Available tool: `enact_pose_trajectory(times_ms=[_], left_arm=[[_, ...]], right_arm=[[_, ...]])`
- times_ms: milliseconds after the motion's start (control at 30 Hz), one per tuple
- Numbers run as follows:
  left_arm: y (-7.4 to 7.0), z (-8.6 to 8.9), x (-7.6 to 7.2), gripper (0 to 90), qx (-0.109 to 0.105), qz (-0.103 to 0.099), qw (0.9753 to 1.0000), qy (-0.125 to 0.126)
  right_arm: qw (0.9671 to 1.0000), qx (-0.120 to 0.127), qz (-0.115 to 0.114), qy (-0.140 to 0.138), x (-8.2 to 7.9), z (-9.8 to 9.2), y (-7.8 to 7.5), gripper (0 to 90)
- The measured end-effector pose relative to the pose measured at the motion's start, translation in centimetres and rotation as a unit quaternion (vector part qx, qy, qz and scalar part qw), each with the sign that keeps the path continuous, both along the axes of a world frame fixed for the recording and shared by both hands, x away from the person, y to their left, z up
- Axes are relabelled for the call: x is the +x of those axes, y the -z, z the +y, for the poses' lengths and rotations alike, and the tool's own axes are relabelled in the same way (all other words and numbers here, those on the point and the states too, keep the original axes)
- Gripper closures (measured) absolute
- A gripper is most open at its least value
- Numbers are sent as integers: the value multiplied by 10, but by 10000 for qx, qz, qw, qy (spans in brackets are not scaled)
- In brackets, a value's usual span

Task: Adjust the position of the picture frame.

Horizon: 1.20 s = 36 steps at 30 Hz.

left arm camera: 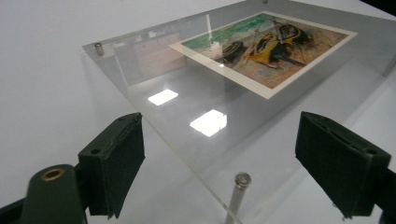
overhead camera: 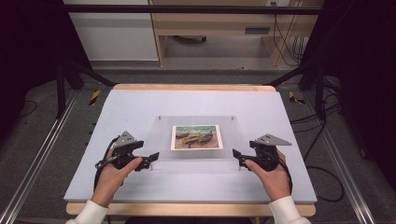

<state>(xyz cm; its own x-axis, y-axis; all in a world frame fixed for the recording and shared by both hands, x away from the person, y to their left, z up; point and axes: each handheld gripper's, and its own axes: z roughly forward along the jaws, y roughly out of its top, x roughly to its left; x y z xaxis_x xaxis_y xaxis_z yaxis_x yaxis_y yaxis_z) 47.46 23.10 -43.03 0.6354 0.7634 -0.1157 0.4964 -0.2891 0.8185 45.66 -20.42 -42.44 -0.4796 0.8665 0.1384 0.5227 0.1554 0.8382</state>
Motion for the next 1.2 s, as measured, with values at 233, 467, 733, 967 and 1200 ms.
enact_pose_trajectory(times_ms=[233,467,733,967,1200], left_arm=[[4,-2,10,178,-22,265,9996,-24],[11,-1,15,186,-272,611,9977,-133],[14,-4,17,160,-521,873,9948,-113],[18,-3,18,123,-674,1028,9924,-98],[21,-2,21,104,-821,1207,9892,-97]], right_arm=[[9988,37,470,-136,21,6,10,253],[9973,160,712,-68,22,5,17,237],[9954,404,863,-100,20,4,19,201],[9937,466,1019,-93,21,5,20,163],[9895,668,1284,-32,25,4,22,148]])
